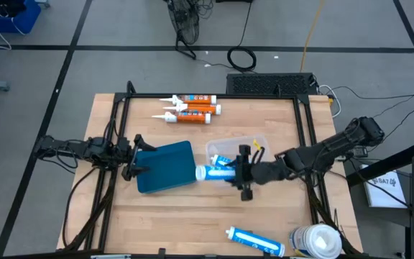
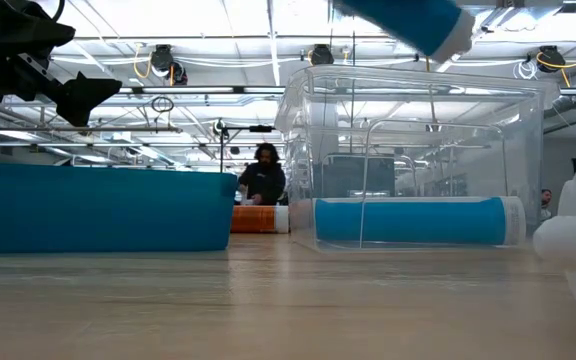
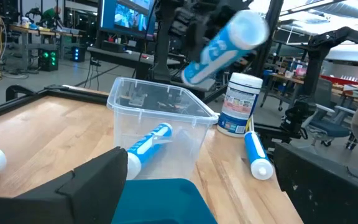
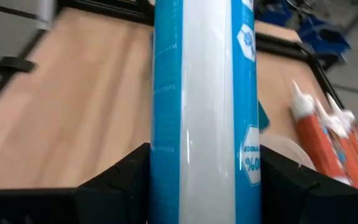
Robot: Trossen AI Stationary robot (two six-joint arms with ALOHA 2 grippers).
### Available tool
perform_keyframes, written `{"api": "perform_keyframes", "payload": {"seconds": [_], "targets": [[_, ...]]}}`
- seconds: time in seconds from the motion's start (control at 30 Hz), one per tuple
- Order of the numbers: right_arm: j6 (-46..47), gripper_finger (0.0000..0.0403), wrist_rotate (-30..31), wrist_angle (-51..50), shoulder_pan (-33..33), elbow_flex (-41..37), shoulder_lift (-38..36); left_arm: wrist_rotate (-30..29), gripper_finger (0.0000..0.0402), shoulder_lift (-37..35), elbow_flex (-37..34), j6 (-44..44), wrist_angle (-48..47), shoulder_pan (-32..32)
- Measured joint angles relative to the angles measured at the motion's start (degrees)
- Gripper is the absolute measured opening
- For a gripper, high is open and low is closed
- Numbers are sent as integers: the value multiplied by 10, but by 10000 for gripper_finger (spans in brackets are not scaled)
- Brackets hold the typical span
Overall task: Pick & place silicon tubes, Sealant and Lysol wipes
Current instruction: Put the top blue sealant bottle into the transparent bin
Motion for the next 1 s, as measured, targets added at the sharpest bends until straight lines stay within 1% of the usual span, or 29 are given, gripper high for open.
{"api": "perform_keyframes", "payload": {"seconds": [0.23,0.33,0.47,0.7,1.0], "targets": [[12,208,3,-1,-55,-45,0,0,395,0,0,0,0,0],[23,208,33,0,-71,-64,0,0,395,0,0,0,0,0],[38,208,47,-1,-89,-92,0,0,395,0,0,0,0,0],[66,208,46,1,-108,-132,0,0,395,0,0,0,0,0],[94,208,46,19,-110,-166,0,0,395,0,0,0,0,0]]}}
